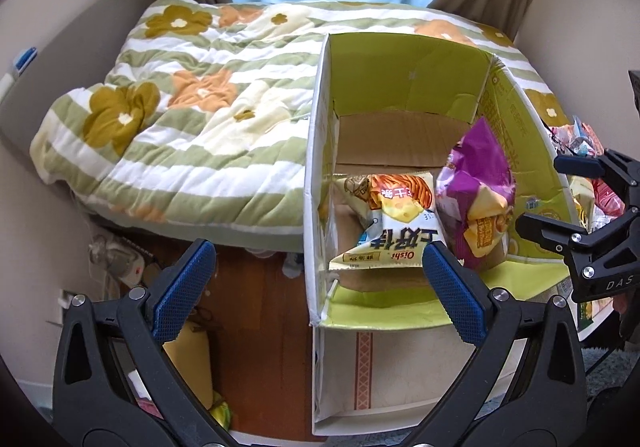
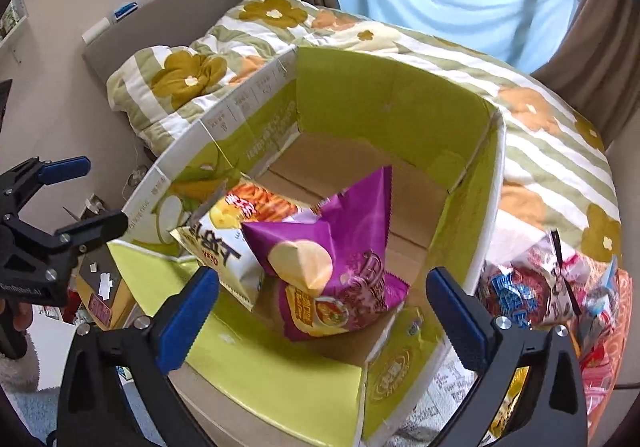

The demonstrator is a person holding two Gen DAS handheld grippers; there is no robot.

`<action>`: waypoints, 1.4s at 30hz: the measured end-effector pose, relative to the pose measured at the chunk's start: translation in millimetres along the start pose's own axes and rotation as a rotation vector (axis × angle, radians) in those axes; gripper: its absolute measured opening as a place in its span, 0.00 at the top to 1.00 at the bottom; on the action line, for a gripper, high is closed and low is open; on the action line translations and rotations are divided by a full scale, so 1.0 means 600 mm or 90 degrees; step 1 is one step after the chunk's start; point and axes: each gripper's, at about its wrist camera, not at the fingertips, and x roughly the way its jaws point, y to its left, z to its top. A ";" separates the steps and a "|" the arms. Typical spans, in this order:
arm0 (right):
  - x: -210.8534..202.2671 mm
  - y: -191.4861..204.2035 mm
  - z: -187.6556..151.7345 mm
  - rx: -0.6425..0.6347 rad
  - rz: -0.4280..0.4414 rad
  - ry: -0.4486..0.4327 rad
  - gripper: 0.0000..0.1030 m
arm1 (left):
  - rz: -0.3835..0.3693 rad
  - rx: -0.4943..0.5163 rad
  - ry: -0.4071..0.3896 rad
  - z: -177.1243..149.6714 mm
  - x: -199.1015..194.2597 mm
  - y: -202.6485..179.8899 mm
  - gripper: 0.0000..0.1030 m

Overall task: Organize snacks
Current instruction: 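Move both tools back over the snack pile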

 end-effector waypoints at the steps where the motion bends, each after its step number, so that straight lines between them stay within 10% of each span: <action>1: -0.001 -0.002 -0.003 0.008 0.003 0.005 0.00 | -0.006 -0.002 -0.001 -0.002 -0.001 0.001 0.01; 21: -0.158 0.003 -0.076 0.129 -0.077 -0.109 0.00 | -0.139 0.090 -0.100 -0.003 -0.086 -0.084 0.01; 42: -0.281 -0.268 -0.292 0.262 -0.148 -0.101 0.00 | -0.158 0.171 -0.076 -0.081 -0.084 -0.422 0.01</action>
